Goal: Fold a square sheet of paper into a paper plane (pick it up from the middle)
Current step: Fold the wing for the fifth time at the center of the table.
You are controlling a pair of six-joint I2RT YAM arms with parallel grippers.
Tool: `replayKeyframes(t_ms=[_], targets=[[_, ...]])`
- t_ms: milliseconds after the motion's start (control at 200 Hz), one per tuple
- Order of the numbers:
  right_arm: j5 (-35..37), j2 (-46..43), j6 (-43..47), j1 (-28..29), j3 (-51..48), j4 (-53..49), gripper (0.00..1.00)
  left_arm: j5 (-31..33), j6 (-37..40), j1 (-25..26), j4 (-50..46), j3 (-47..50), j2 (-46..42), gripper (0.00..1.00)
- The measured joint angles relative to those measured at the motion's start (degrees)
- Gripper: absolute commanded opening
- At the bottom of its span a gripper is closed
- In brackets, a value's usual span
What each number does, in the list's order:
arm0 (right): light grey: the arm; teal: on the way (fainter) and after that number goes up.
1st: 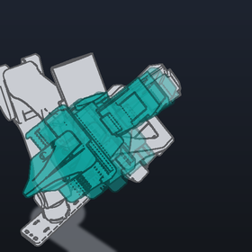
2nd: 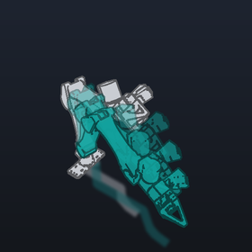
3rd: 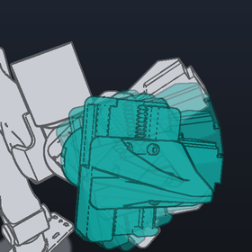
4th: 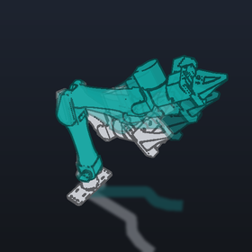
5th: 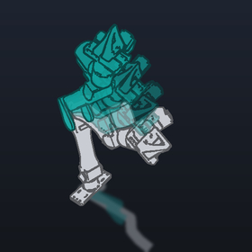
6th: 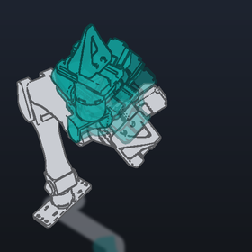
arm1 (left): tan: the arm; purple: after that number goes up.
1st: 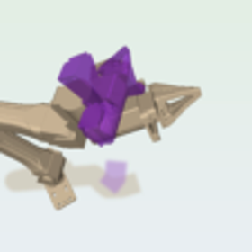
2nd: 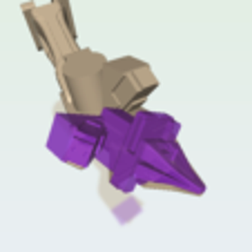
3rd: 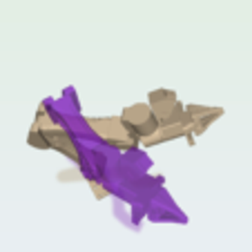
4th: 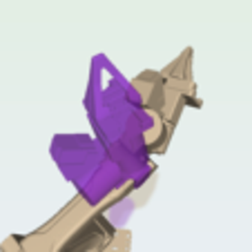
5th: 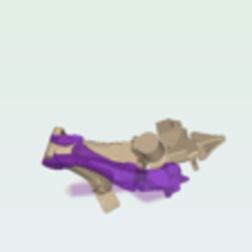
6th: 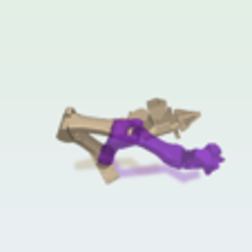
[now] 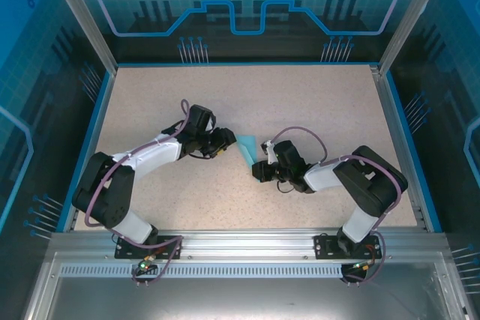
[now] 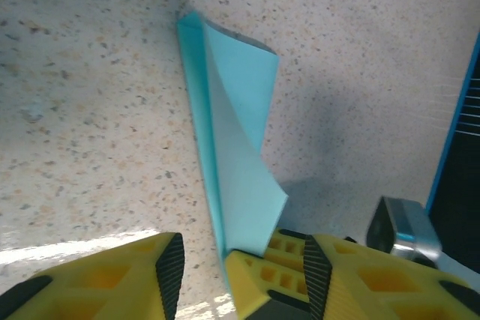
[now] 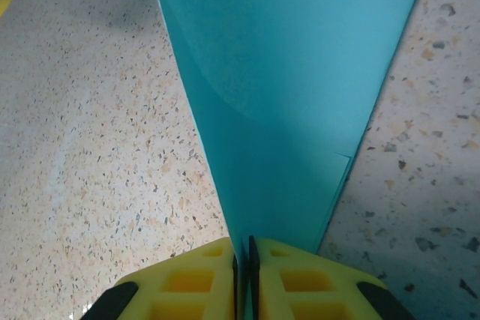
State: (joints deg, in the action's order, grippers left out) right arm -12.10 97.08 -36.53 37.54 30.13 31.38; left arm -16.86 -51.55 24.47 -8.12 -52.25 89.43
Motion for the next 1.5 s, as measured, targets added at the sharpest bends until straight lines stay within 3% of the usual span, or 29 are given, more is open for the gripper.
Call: replayKeyframes(t_ms=[525, 840, 1295, 1501], targets=[[-2.99, 1.57, -6.84, -1.53, -0.57, 3.91, 0.16, -9.90, -2.67, 1.60, 13.68, 1.70, 7.93, 0.42], [-3.58, 1.42, -7.17, -1.60, -0.83, 4.50, 0.22, -11.76, -3.02, 1.90, 18.23, -0.90, 14.75, 0.41], [-3.04, -2.10, -3.37, -1.60, 4.26, -8.09, 0.32, -11.98, -2.97, 1.92, 18.51, -1.70, 15.39, 0.37], [-2.67, -2.49, -1.57, -1.60, 6.82, -11.72, 0.29, -11.98, -2.97, 1.92, 18.49, -1.70, 15.56, 0.37]])
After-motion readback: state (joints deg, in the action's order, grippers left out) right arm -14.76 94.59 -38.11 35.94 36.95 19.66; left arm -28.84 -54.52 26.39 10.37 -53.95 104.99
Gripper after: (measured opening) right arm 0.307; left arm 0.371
